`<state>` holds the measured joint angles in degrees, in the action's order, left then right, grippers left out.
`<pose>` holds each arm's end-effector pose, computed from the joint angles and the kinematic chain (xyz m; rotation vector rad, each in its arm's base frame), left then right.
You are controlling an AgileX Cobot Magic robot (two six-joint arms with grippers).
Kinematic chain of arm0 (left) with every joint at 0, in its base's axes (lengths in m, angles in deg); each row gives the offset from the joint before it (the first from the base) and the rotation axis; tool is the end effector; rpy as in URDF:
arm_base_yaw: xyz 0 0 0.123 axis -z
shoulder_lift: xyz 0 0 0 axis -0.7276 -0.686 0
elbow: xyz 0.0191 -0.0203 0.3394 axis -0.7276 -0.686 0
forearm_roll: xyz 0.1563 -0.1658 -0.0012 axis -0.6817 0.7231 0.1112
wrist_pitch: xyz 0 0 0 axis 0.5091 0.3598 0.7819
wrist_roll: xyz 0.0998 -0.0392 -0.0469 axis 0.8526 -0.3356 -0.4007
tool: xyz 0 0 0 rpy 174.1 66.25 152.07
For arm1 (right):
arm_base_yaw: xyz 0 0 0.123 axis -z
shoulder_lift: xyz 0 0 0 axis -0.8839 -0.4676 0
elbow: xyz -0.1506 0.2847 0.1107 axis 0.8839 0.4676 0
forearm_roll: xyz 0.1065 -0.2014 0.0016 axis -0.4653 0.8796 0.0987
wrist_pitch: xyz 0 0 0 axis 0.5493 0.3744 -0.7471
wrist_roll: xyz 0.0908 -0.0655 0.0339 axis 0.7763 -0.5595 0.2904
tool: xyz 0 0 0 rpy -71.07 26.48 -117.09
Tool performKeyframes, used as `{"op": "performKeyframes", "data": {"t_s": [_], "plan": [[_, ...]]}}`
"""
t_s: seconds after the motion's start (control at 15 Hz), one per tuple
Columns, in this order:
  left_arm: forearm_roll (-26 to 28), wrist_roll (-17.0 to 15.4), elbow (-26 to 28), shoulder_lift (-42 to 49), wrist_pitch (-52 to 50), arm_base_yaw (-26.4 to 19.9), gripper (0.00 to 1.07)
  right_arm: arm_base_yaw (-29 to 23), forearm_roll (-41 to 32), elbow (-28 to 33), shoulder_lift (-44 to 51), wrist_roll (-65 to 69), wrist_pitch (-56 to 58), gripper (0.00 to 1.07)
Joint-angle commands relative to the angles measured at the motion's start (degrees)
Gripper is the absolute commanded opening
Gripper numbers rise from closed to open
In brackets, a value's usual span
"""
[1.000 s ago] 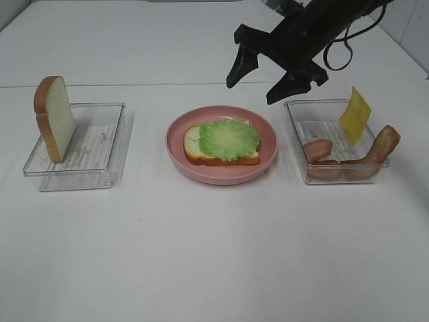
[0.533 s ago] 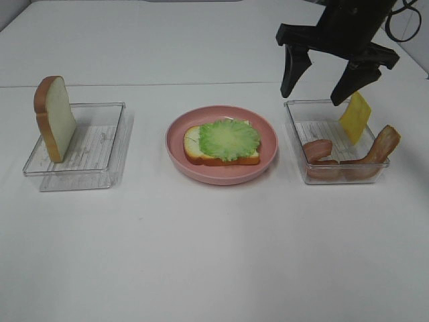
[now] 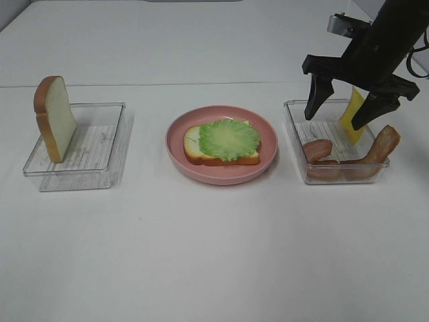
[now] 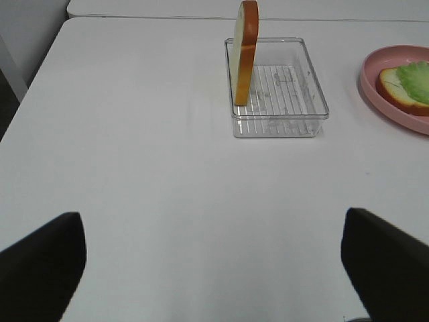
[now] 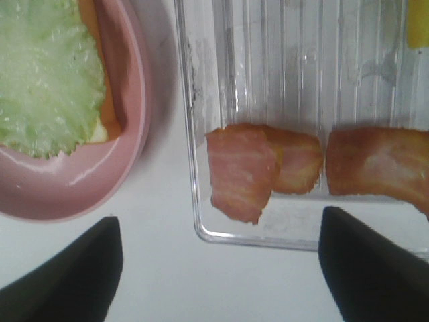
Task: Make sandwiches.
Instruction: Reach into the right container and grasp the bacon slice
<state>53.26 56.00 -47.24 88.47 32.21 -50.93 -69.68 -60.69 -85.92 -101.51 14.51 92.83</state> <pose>-0.0619 -0.0071 0.2559 -0.0738 2.0420 0.0177 0.4080 0.0751 0.2438 0.0374 2.9651 0.3055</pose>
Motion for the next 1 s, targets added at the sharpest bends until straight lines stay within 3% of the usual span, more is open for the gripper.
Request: {"op": "performKeyframes", "data": {"t_s": [0.07, 0.73, 1.0], "plan": [[0.1, -0.3, 0.0, 1.1, -0.6, 0.2, 0.95, 0.4, -0.5, 0.4, -1.8, -0.9, -1.7, 0.78], [0.1, -0.3, 0.0, 1.1, -0.6, 0.2, 0.95, 0.3, -1.9, 0.4, -10.0, -0.9, -3.2, 0.78], [0.1, -0.3, 0.0, 1.1, -0.6, 0.2, 0.95, 0.3, -8.4, 0.3, -9.9, -4.4, -4.0, 0.75]]}}
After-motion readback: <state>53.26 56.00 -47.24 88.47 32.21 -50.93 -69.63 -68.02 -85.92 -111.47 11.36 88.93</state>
